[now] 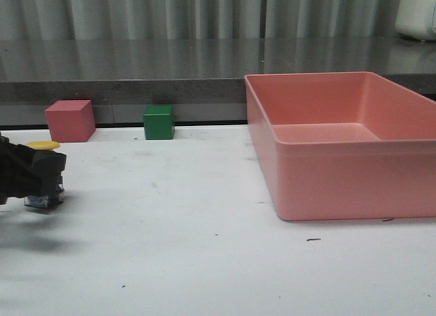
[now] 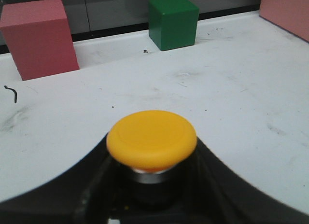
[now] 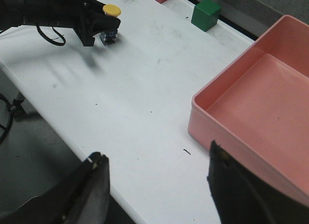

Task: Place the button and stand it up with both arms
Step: 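Lower the button upright onto the table and open the left gripper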

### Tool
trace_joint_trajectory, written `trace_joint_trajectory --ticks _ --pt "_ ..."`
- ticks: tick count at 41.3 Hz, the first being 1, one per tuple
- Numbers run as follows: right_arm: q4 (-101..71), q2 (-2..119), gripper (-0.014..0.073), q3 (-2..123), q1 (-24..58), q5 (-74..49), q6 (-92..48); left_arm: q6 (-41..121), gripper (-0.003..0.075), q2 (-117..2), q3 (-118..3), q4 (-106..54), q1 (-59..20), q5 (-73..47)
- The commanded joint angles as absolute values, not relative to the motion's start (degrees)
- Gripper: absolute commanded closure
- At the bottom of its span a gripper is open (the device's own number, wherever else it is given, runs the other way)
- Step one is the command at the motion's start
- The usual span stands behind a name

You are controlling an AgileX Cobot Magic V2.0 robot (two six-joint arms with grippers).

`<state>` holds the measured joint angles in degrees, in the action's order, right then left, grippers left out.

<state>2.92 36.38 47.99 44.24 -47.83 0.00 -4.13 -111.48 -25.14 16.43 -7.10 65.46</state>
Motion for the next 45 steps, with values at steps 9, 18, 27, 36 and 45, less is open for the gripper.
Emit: trace_joint_trajectory --ticks 9,18,27,36,45 --pt "3.5 36.3 0.0125 49.3 44.0 -43.7 -0.4 -3.9 0.0507 -110.3 -26.5 15.9 -6.9 78.3" --pt "3.5 36.3 0.0125 49.3 44.0 -43.7 -0.4 -3.9 0.0498 -110.3 -24.6 15.9 -6.9 78.3" --pt "3.5 36.3 0.0125 49.3 44.0 -43.7 -0.4 -3.9 0.0317 -110.3 -23.0 15.9 -6.9 78.3" --pt "3.5 36.3 0.0125 49.3 44.0 -43.7 -0.4 -3.9 0.0192 -109.2 -21.2 14.6 -6.9 78.3" --pt "3.5 36.3 0.0125 49.3 44.0 -43.7 -0.4 -3.9 0.0192 -100.3 -15.9 13.0 -6.9 74.0"
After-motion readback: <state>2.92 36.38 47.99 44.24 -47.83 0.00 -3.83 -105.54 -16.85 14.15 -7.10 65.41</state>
